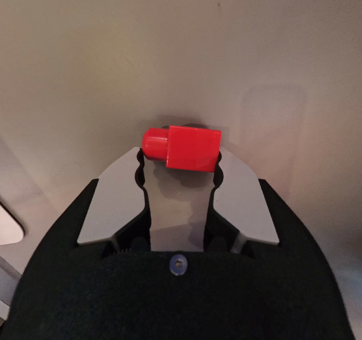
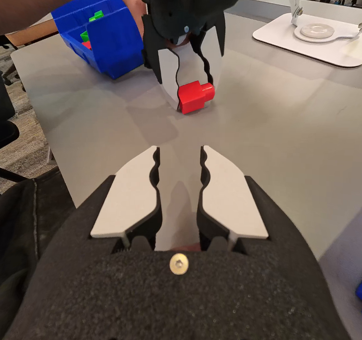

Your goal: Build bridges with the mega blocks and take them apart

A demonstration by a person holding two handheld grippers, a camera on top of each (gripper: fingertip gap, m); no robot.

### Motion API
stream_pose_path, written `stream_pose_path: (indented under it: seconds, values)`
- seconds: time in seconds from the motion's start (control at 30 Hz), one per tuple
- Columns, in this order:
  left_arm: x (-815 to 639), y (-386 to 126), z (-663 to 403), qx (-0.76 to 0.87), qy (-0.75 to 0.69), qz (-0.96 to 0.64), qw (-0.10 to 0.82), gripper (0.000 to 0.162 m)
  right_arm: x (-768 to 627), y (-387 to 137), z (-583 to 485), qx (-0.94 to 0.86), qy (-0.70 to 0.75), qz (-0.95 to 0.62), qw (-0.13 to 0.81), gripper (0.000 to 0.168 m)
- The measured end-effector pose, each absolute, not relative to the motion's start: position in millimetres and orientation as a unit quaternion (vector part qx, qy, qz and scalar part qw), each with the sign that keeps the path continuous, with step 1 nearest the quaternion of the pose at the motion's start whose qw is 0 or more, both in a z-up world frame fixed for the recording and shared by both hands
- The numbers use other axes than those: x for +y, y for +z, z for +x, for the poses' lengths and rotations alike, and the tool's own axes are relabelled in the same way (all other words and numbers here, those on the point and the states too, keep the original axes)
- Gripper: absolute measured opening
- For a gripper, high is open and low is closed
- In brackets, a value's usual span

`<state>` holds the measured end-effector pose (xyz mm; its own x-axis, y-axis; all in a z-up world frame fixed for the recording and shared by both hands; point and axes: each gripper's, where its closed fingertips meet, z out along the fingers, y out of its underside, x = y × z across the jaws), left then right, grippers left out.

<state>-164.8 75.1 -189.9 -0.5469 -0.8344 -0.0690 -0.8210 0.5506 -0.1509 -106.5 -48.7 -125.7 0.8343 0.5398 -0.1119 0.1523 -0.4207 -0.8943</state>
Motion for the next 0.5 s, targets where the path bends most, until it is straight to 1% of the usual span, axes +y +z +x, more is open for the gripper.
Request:
stream_pose_path:
  seconds: [0.1,0.13,0.2,0.23,0.33,0.5]
  values:
    - [74,-193,-167,0.873,-0.053,-0.48,0.06,0.068,-48,-128,-107,-0.211,0.198,-0.822,0.49,0.039]
    - [74,-192,-166,0.873,-0.054,-0.48,0.066,0.069,-48,-130,-107,-0.211,0.199,-0.823,0.488,0.039]
    - [76,-186,-166,0.869,-0.049,-0.484,0.087,0.077,-48,-130,-107,-0.21,0.201,-0.824,0.486,0.039]
    - [75,-178,-168,0.863,-0.058,-0.492,0.094,0.075,-49,-130,-107,-0.209,0.204,-0.824,0.485,0.039]
    - [56,-137,-178,0.823,-0.141,-0.531,0.143,0.077,-51,-130,-107,-0.209,0.211,-0.824,0.483,0.039]
    - [30,-58,-245,0.687,-0.288,-0.599,0.293,0.078,-53,-135,-107,-0.207,0.223,-0.827,0.473,0.039]
